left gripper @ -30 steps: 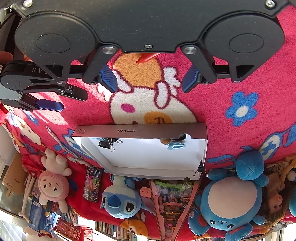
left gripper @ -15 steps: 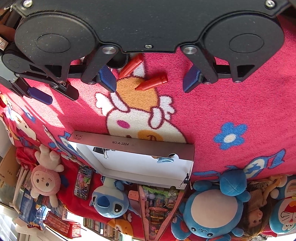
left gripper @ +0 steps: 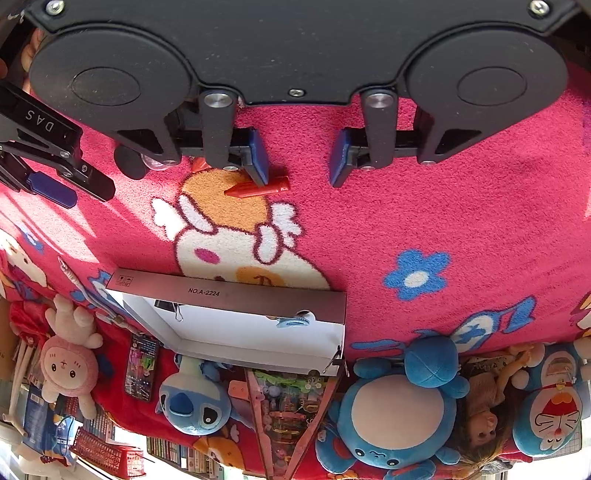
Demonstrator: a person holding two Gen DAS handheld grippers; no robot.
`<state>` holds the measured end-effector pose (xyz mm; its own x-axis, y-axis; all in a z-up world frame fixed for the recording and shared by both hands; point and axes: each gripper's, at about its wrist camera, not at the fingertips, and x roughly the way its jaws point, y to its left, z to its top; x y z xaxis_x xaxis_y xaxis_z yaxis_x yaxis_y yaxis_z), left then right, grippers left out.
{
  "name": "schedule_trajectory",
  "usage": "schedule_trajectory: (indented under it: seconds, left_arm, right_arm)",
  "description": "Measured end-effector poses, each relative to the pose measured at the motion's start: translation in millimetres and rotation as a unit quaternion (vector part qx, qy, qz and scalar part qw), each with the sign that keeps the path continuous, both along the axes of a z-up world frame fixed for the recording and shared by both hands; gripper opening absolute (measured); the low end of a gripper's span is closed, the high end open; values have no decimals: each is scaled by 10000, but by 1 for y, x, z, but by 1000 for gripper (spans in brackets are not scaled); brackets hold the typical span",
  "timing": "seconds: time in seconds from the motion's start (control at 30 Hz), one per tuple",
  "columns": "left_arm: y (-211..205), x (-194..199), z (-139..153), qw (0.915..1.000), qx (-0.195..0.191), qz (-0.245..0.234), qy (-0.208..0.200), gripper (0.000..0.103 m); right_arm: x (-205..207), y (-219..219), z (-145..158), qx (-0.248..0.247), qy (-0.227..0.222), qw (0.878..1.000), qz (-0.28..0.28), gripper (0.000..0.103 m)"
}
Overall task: Organize rigid objects
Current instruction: 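Grasp the red crayon with the left gripper while the right gripper grasps a brown acorn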
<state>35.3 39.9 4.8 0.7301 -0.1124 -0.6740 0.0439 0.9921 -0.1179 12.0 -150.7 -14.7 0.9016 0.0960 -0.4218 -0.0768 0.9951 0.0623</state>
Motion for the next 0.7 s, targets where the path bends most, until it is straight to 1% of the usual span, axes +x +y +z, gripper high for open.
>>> schedule_trajectory:
  seconds: [0.17, 0.27, 0.4, 0.5, 0.6, 0.7]
  left_arm:
    - [-1, 6, -1, 10000, 74, 14, -55, 34]
    - [-4, 4, 0, 9998, 79, -163, -100, 35]
    - [-12, 0, 0, 9989, 141, -407, -165, 43]
    - [-17, -1, -1, 9985, 187, -472, -207, 46]
    - [-20, 0, -2, 9983, 181, -501, -229, 49]
    - [-23, 1, -3, 9981, 237, -510, -263, 51]
  right_arm:
    - [-2, 3, 0, -94, -26, 9999, 62, 74]
    - [-2, 3, 0, -137, -15, 9999, 62, 74]
    - [-1, 2, -2, -155, 13, 9999, 44, 74]
    - [0, 1, -2, -188, 38, 9998, 26, 72]
    - [0, 1, -4, -231, 65, 9997, -14, 70]
    - [1, 1, -5, -239, 123, 9996, -34, 59]
